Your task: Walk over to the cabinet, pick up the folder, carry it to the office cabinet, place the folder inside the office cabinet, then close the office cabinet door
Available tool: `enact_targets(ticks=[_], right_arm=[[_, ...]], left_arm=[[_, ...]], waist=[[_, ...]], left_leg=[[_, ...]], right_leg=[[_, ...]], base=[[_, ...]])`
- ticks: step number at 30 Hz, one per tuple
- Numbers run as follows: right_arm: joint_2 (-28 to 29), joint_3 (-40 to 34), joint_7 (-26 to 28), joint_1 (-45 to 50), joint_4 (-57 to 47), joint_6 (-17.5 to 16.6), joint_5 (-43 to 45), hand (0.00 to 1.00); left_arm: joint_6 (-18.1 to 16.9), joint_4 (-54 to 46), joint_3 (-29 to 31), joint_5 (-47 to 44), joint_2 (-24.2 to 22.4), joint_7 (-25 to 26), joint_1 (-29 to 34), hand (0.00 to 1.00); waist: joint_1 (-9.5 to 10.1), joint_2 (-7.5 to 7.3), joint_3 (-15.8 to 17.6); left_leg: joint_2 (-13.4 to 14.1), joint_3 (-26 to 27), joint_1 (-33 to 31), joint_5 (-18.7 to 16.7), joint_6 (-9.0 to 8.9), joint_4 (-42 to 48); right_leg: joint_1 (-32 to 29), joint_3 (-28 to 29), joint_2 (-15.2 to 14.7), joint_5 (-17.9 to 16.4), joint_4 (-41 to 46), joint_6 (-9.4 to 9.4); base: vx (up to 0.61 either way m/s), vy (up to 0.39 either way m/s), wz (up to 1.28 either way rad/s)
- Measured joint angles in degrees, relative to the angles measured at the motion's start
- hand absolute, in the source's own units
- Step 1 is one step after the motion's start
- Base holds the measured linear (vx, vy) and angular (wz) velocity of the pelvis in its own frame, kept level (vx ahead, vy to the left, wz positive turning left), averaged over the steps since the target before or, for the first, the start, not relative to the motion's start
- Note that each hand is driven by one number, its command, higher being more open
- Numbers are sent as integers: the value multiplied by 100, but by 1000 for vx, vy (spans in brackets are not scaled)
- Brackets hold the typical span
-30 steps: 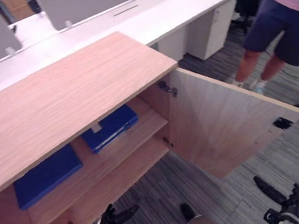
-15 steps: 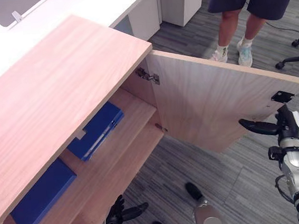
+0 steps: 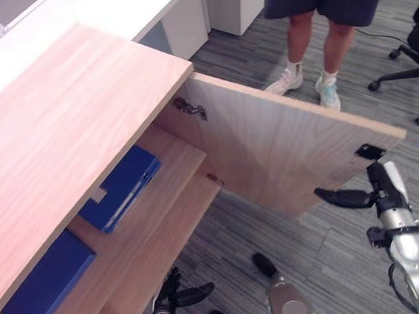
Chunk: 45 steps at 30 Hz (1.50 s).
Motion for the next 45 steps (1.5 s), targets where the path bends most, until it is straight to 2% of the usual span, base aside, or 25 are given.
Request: enact_targets(ticks=[1, 2, 5, 8, 9, 11, 14, 16, 17, 19, 21, 23, 24, 26, 28, 30, 33, 35, 37, 41, 45], right_arm=[[7, 109, 38, 204, -163, -9, -53, 100], [71, 398, 187, 656, -559, -23, -200, 100], [176, 1094, 581, 1276, -1099, -53, -196, 100], [173, 1943, 1052, 1653, -1561, -53, -164, 100], [172, 1979, 1071, 1653, -1576, -53, -163, 100], [264, 2736, 1417, 1538, -2069, -120, -134, 100], [536, 2935, 1511, 938, -2201, -390, -121, 100], [742, 2925, 1454, 512, -2163, -410, -119, 100], [1001, 2914, 1336, 8, -1902, -499, -68, 100], [1381, 2846, 1152, -728, -1201, -555, -30, 100], [1619, 2627, 832, -1247, -403, -670, 90, 100], [1784, 2477, 679, -1652, 163, -572, 94, 100], [1869, 2297, 510, -1865, 500, -703, 115, 100], [2002, 2011, 264, -2323, 1054, -626, 121, 100], [2027, 1715, -15, -2094, 1132, -889, 153, 100], [2030, 1373, -154, -2178, 1317, -900, 163, 100], [2044, 709, -465, -2316, 1746, -864, 384, 100], [1977, 550, -506, -2304, 2086, -616, 394, 100], [2010, 549, -478, -2191, 2450, -455, 466, 100], [2328, 556, -310, -1635, 3309, -165, 564, 100], [2621, 559, -82, -1278, 4286, 44, 529, 100]], left_arm=[[-1, 33, -1, 0, -3, 0, -4, 100], [-17, 118, 0, 5, 5, 4, -8, 100], [-10, 263, -17, 112, -2, 1, -11, 100], [-11, 352, -27, 132, 9, -7, -32, 100], [-11, 352, -27, 132, 10, -7, -32, 100], [-22, 314, -111, 154, 32, -1, -66, 100], [-20, 102, -152, 196, 190, -131, -25, 100], [-16, -6, -168, 189, 380, -209, 43, 100], [-15, -90, -166, 125, 559, -243, 108, 100], [0, -95, -127, 90, 681, -239, 115, 100], [5, -101, -98, 80, 719, -224, 133, 100], [18, -97, -69, 84, 730, -212, 83, 100], [6, -125, -26, 80, 703, -204, 56, 100], [10, -130, 5, 30, 694, -176, 53, 100], [25, -165, 113, -79, 686, -98, 162, 100], [69, -170, 148, -144, 681, -59, 177, 100], [76, -283, 264, -194, 575, -20, 240, 100], [102, -281, 396, -257, 512, 18, 295, 100], [106, -281, 539, -304, 454, 32, 353, 100], [115, -297, 1035, -595, 222, 51, 504, 100], [126, -614, 1692, -970, 80, 94, 868, 100]], waist=[[-16, -34, -9], [-69, -144, -8], [-85, -340, -27], [-66, -462, -22], [-65, -466, -22], [69, -494, -40], [271, -597, -102], [412, -681, -158], [524, -761, -207], [648, -821, -246], [799, -834, -258], [867, -833, -257], [957, -827, -258], [1081, -829, -259], [1075, -824, -256], [1071, -788, -253], [1232, -730, -249], [1347, -696, -255], [1365, -686, -259], [1564, -686, -261], [1665, -684, -263]], left_leg=[[15, 10, -1, -6, -7, 25], [48, 18, 9, -13, -18, 78], [89, 23, 5, -23, -20, 168], [88, -22, 12, -78, -48, 264], [88, -25, 11, -79, -47, 268], [42, -261, -39, -79, -23, 319], [-45, -747, -215, -8, 65, 325], [-84, -986, -320, 52, 100, 317], [-124, -1204, -429, 108, 139, 305], [-191, -1510, -536, 196, 221, 258], [-310, -1884, -614, 341, 325, 116], [-370, -2111, -674, 436, 387, 51], [-431, -2345, -714, 540, 406, -60], [-514, -2667, -728, 735, 425, -269], [-593, -3008, -726, 994, 420, -588], [-660, -3284, -733, 1194, 404, -850], [-709, -3709, -891, 1226, 399, -853], [-739, -3926, -982, 1228, 396, -853], [-774, -4133, -1043, 1228, 395, -853], [-853, -4469, -1105, 1237, 383, -852], [-1035, -4991, -1108, 1329, 398, -849]], right_leg=[[2, 12, 10, 8, 0, -2], [20, 26, 29, 27, 1, -6], [41, 46, 39, 78, 4, -8], [91, 26, 5, 100, 27, 5], [92, 24, 4, 99, 29, 6], [134, -145, -88, 51, 87, 63], [177, -591, -272, -24, 112, 75], [195, -811, -352, -42, 113, 67], [196, -1022, -428, -47, 119, 40], [231, -1313, -527, -61, 119, 17], [319, -1680, -669, -121, 116, 32], [362, -1904, -732, -148, 116, 38], [403, -2151, -776, -173, 115, 39], [465, -2480, -842, -212, 114, 34], [503, -2829, -895, -263, 147, 30], [508, -3099, -936, -405, 204, 43], [567, -3394, -961, -499, 184, 38], [641, -3539, -962, -529, 136, 35], [730, -3689, -966, -549, 68, 35], [933, -4021, -999, -676, 46, 69], [1337, -4681, -1146, -876, 49, 181]], base=[[-42, -89, -17], [-42, -78, -7], [-71, -83, -4], [-84, -58, 5], [-85, -46, 12], [-73, -39, 37], [-62, -36, 78], [-48, -19, 78], [-38, -2, 80], [-14, 9, 81], [3, 13, 92], [-4, -2, 86], [-9, -18, 95], [-15, -15, 101], [-53, 3, 91], [-129, 25, 79], [-114, 26, 68], [-110, 27, 62], [-40, 22, 74], [40, 4, 69], [173, 0, 89]])
